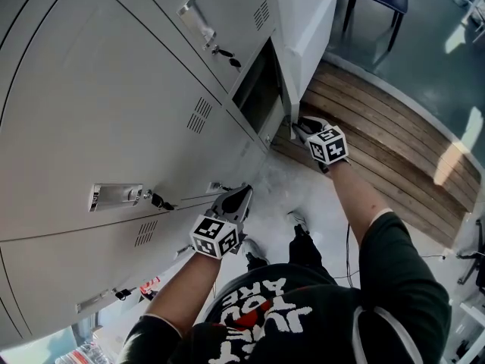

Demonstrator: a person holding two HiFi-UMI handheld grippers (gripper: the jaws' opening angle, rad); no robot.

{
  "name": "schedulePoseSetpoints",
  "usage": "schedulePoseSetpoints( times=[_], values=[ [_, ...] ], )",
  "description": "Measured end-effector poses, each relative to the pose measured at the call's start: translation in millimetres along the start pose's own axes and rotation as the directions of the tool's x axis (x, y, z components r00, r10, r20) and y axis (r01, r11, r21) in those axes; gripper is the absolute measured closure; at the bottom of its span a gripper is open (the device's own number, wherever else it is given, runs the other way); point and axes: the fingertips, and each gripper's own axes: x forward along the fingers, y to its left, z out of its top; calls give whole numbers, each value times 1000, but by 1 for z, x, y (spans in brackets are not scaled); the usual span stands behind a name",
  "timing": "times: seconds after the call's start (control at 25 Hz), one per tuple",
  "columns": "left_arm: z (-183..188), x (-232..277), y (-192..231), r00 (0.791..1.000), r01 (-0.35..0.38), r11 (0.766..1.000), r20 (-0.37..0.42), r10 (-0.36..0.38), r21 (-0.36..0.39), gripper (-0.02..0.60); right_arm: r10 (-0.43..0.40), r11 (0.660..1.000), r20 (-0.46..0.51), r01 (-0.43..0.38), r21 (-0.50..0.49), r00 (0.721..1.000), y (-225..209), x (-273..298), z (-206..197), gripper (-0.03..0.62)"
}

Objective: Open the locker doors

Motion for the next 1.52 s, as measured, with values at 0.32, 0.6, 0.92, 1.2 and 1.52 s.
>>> schedulePoseSetpoints(
  times=[0.32,0.6,0.92,1.2,1.52],
  values=[
    [1,6,-5,1000,11,1000,-8,-11,8,580,-64,998,12,64,21,998,-28,-20,-3,441],
    [2,13,-10,1000,18,1000,-16,-18,13,580,-117,993,20,117,16,993,-51,-34,-3,442],
    [2,21,-16,999,25,999,-29,-25,21,580,-177,984,35,177,20,984,-79,-47,-1,475],
    [0,26,-21,999,27,999,-39,-26,25,580,-232,973,30,232,-10,972,-110,-57,4,525],
    [-3,33,-26,999,23,999,-50,-22,22,580,-267,962,20,268,-48,963,-141,-62,10,526]
  ],
)
